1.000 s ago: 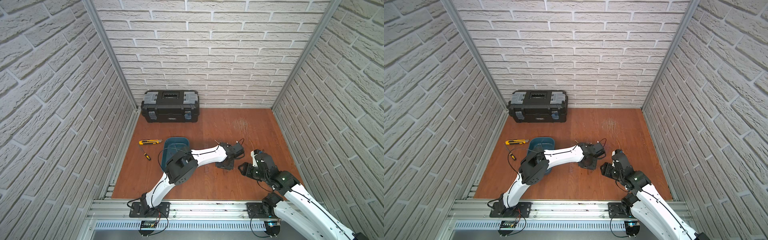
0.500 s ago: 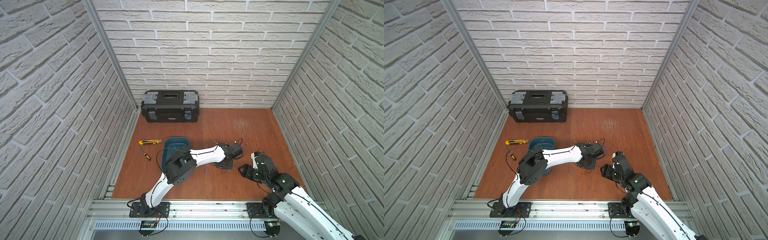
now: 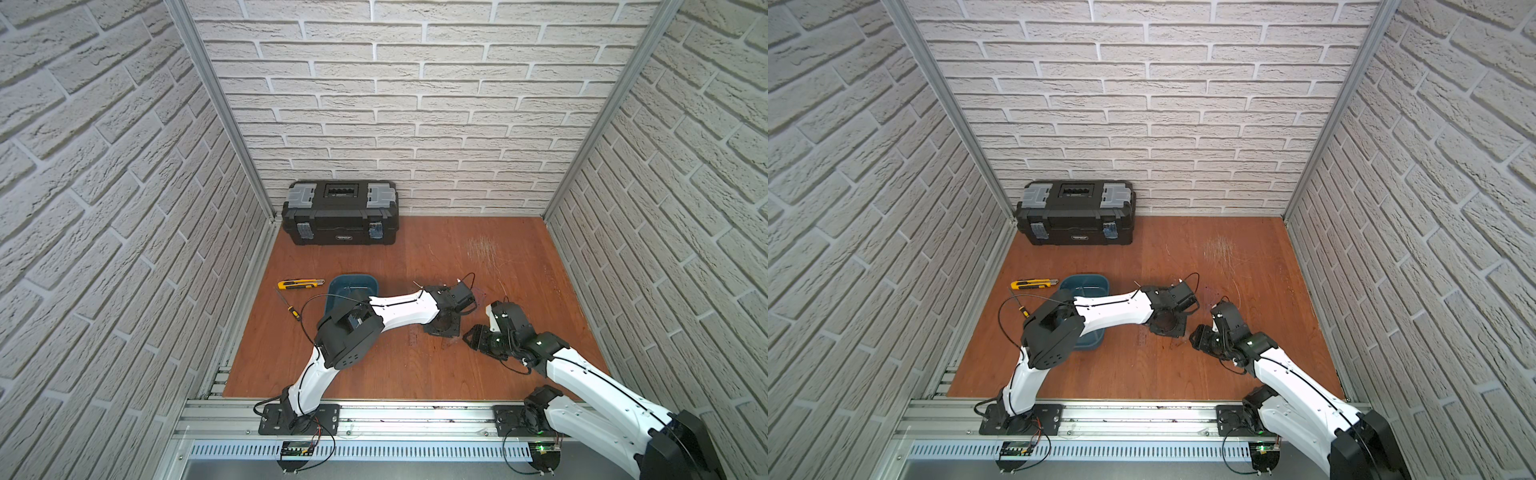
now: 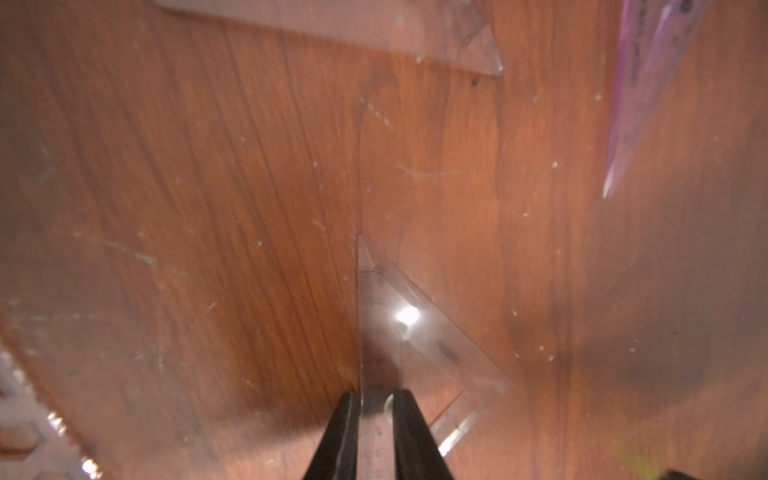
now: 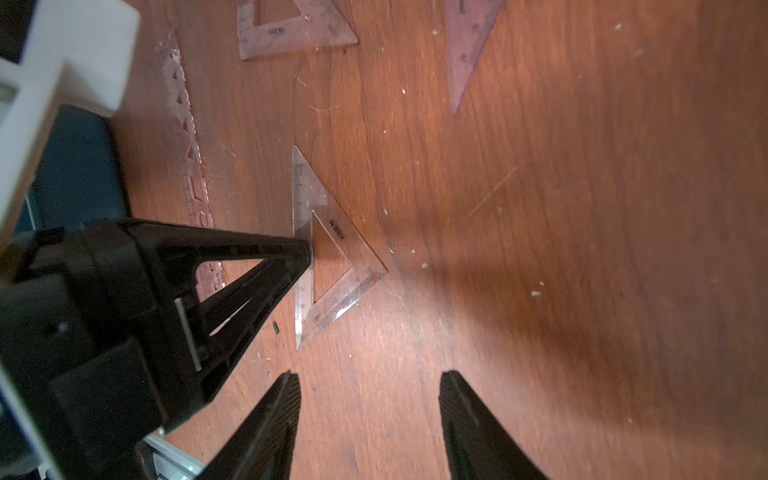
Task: Put the scattered rulers into the storage box
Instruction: Pick up the ruler from the center of the board.
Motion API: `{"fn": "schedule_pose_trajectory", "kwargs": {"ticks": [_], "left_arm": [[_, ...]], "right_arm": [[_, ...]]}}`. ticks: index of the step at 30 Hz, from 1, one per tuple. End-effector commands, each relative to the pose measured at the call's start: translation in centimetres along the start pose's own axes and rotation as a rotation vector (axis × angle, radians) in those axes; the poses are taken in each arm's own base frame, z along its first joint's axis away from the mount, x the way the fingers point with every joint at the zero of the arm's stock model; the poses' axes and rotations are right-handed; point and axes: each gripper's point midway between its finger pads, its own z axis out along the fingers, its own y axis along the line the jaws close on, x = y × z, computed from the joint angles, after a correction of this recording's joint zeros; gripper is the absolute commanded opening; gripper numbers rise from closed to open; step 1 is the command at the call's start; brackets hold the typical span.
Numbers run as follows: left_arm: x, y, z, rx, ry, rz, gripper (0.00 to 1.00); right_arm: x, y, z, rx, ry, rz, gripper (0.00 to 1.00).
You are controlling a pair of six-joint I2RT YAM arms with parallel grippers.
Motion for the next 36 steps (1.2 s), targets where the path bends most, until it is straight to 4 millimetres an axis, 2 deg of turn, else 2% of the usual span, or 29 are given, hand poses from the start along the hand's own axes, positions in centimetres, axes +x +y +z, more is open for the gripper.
{"fn": "schedule_pose_trajectory", "kwargs": {"ticks": [1, 5, 11, 18, 24, 30, 36], "left_arm": [[3.0, 4.8, 2.8, -0.140, 0.121, -0.008, 0.21], [2.8, 4.7, 2.5, -0.150, 0.108, 0.002, 0.25], [2.1, 4.2, 1.2, -0.202, 0.075, 0.046, 0.36], [2.5, 4.0, 1.2, -0.263, 0.084, 0.095, 0.33], [2.0, 3.0, 0.2, -0.261, 0.038, 0.096, 0.34], [1.5, 2.4, -1.2, -0.263, 0.000, 0.103, 0.34], [1.4, 0.9, -1.4, -0.235, -0.019, 0.120, 0.36]], "right_arm": [[-1.3, 1.5, 0.6, -0.051, -0.027, 0.010, 0.58], [-1.5, 1.6, 1.2, -0.048, -0.019, 0.011, 0.57], [-1.9, 1.4, 0.2, -0.037, -0.056, 0.001, 0.57], [-1.1, 0.2, -1.2, -0.023, -0.082, 0.005, 0.58], [-0.2, -0.5, -1.9, -0.029, -0.089, 0.009, 0.59], [0.1, -0.7, -2.6, -0.042, -0.098, 0.007, 0.59], [0.4, -0.5, -3.1, -0.063, -0.101, 0.010, 0.59]]}}
